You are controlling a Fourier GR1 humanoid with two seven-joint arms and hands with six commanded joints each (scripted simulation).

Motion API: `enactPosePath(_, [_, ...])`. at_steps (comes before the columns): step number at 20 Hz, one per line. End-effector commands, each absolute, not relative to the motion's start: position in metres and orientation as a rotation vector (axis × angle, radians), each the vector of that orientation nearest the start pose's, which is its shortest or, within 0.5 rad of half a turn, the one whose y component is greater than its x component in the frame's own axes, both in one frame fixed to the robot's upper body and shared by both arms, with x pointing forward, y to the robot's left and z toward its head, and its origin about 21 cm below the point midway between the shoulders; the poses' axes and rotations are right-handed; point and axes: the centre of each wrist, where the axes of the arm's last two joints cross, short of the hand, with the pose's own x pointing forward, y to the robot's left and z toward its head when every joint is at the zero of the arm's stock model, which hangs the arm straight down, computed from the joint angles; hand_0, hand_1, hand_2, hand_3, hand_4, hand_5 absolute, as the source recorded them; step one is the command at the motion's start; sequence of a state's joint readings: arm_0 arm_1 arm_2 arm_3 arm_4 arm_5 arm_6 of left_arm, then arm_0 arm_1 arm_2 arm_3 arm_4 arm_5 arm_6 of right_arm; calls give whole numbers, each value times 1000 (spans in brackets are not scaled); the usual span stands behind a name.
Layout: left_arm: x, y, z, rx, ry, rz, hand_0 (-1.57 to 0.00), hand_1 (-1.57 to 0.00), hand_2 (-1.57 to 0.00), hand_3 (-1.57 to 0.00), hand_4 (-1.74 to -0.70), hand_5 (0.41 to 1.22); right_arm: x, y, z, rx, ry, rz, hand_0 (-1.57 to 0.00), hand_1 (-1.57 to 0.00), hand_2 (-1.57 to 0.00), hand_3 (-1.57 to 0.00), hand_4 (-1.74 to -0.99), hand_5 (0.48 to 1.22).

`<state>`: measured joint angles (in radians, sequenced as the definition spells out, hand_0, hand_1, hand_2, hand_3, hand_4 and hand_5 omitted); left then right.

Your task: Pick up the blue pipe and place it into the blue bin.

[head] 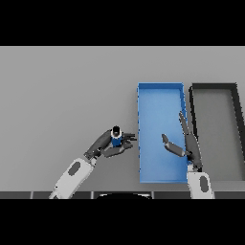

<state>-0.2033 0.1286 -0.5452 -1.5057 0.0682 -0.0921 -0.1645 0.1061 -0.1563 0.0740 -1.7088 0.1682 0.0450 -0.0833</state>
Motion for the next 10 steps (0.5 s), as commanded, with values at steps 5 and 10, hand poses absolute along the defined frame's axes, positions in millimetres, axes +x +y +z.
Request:
enactPosePath(5, [260,107,47,-565,-1750,-704,-1560,-1562,-1563,-1563,-1466,1217,221,-254,12,-191,-1657,345,1,1,1,1,-1170,644])
enactPosePath(10, [256,101,49,-561,-1730,-723,-1567,-1568,-1568,-1568,-1466,1220,219,-259,12,-202,-1678,339,1,1,1,1,-1145,643])
